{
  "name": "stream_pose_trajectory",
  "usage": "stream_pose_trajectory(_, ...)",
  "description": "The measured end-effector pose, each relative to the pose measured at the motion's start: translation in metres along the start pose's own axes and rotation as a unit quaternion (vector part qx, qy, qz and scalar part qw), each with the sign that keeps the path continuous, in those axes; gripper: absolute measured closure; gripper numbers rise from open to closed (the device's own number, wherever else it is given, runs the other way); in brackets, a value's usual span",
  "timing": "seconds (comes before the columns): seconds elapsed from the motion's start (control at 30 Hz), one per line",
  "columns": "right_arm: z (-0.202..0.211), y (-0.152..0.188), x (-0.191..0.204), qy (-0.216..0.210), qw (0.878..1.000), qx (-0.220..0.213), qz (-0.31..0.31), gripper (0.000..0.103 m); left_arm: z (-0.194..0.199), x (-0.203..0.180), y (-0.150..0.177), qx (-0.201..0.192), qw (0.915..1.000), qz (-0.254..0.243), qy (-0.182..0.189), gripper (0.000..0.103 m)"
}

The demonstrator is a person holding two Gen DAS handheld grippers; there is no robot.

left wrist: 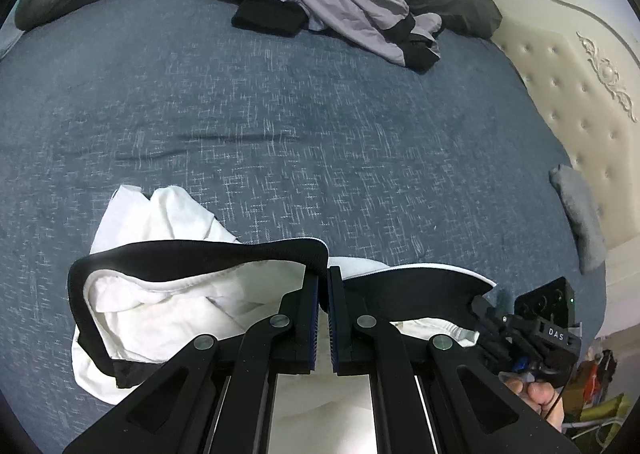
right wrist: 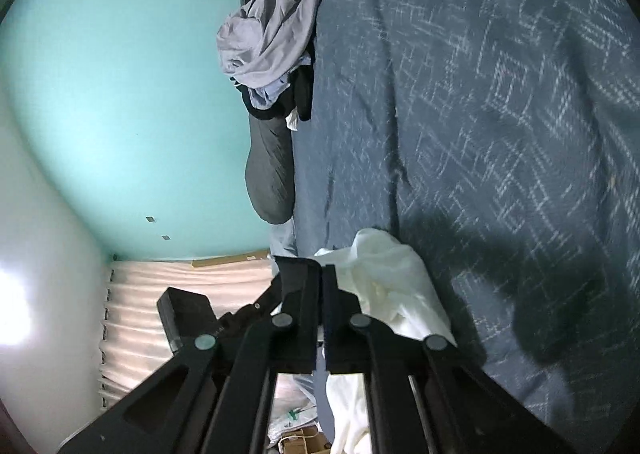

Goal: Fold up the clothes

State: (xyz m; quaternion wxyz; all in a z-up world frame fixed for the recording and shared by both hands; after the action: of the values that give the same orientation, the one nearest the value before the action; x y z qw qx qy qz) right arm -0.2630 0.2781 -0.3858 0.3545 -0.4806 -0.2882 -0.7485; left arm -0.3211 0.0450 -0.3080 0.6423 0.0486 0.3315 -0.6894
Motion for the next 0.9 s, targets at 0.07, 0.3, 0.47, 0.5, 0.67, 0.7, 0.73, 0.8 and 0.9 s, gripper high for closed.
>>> stream_pose_trajectory(0.07, -0.003, 0.002, 0.003, 0.008, 1.0, 0.009, 0.013, 0.102, 0.002, 0.001, 0.0, 0.002, 1.0, -0.001, -0.002, 0.099)
stream_pose_trajectory(0.3, -0.016, 0.018, -0.006, 0.073, 0.995, 0.05, 0.045, 0.102, -0.002, 0.02, 0.007, 0.022, 0.9995, 0.015, -0.016, 0.099)
stream_pose_trajectory(0.47, -0.016, 0.033, -0.009, 0.123, 0.987, 0.061, 0.085, 0.102, -0.004, 0.032, 0.02, 0.025, 0.9991, 0.025, -0.021, 0.099)
stream_pose_trajectory(0.5, -0.016, 0.036, -0.009, 0.131, 0.985, 0.062, 0.092, 0.102, -0.004, 0.033, 0.023, 0.025, 0.9991, 0.028, -0.019, 0.099)
stream_pose_trajectory(0.67, -0.01, 0.052, -0.011, 0.145, 0.98, 0.073, 0.111, 0.102, 0.003, 0.034, 0.034, 0.024, 0.9992, 0.032, -0.007, 0.098)
stream_pose_trajectory(0.7, -0.007, 0.055, -0.009, 0.147, 0.98, 0.07, 0.118, 0.102, 0.004, 0.033, 0.036, 0.023, 0.9993, 0.03, -0.006, 0.099)
stream_pose_trajectory(0.73, -0.004, 0.059, -0.006, 0.138, 0.98, 0.072, 0.121, 0.102, 0.005, 0.032, 0.037, 0.022, 0.9994, 0.028, -0.005, 0.099)
stream_pose_trajectory(0.8, -0.003, 0.064, -0.002, 0.139, 0.979, 0.075, 0.13, 0.102, 0.006, 0.031, 0.04, 0.023, 0.9994, 0.026, -0.001, 0.099)
stream_pose_trajectory(0.9, -0.002, 0.073, -0.004, 0.151, 0.976, 0.079, 0.138, 0.102, 0.01, 0.033, 0.046, 0.026, 0.9993, 0.027, 0.003, 0.099)
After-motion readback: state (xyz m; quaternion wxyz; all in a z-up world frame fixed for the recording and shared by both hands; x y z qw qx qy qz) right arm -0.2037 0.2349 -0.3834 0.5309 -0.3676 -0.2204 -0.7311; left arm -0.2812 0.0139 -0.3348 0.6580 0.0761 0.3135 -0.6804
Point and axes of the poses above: each gripper's, at about its wrist camera, not at the fingertips, and z roughly against the way its jaws point, x to its left, y to its underside, the point moved 6 cm from there along -z, roughly the way its jaws point, and after that the axes turned 15 degrees about y, right-handed, at the moved point
